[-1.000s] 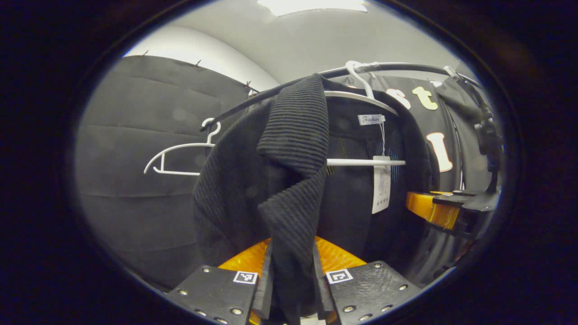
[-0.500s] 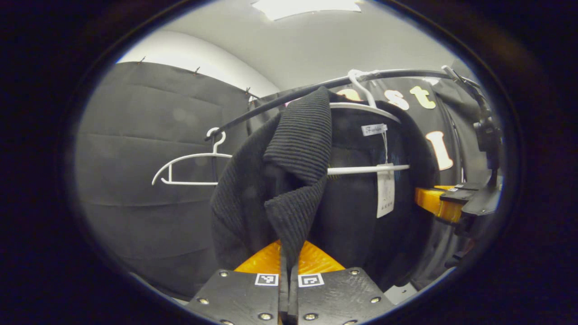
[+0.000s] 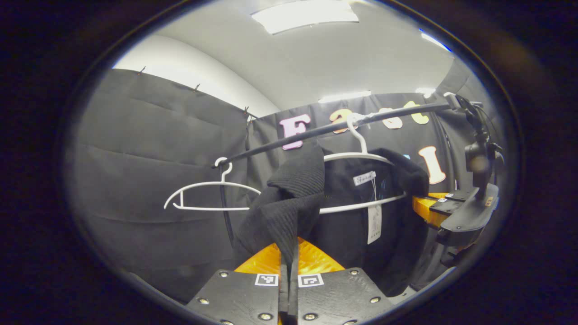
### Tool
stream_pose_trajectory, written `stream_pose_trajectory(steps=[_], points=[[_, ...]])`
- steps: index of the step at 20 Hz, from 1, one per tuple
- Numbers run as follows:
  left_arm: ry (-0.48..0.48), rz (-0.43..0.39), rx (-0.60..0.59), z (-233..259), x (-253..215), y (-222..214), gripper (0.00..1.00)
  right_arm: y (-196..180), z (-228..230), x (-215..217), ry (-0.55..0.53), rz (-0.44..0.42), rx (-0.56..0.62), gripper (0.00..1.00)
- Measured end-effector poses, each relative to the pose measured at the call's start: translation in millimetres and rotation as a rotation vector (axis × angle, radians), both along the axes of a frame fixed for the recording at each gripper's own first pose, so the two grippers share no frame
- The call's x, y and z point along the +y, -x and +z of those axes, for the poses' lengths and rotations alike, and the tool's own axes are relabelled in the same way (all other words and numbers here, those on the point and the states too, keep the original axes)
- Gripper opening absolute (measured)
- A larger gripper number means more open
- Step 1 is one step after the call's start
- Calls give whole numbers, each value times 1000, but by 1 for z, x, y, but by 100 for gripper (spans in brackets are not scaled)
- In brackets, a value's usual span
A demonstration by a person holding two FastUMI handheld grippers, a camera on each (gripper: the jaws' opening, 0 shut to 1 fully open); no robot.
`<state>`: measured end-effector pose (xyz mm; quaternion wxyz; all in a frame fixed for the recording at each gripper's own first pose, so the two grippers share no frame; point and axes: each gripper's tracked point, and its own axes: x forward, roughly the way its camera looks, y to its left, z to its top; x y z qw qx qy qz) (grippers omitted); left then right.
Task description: Grasp the clothes on the hanger with both hands and then place them into the laundry hamper below.
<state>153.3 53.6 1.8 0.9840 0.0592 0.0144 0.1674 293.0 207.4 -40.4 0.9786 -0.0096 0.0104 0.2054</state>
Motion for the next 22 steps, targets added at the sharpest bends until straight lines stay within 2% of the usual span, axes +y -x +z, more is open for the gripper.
stream_pose_trajectory(steps=[5,9,14,22], points=[[-30,-13,-77,48,3,6,0,-9,27,-13,14,-39,-81,1],[-39,10,-114,71,18,7,0,-14,48,-31,35,-80,-155,2],[-126,51,-205,112,45,10,0,-26,70,-56,50,-136,-225,2],[-91,12,-154,85,47,8,0,-17,70,-58,46,-140,-219,2]])
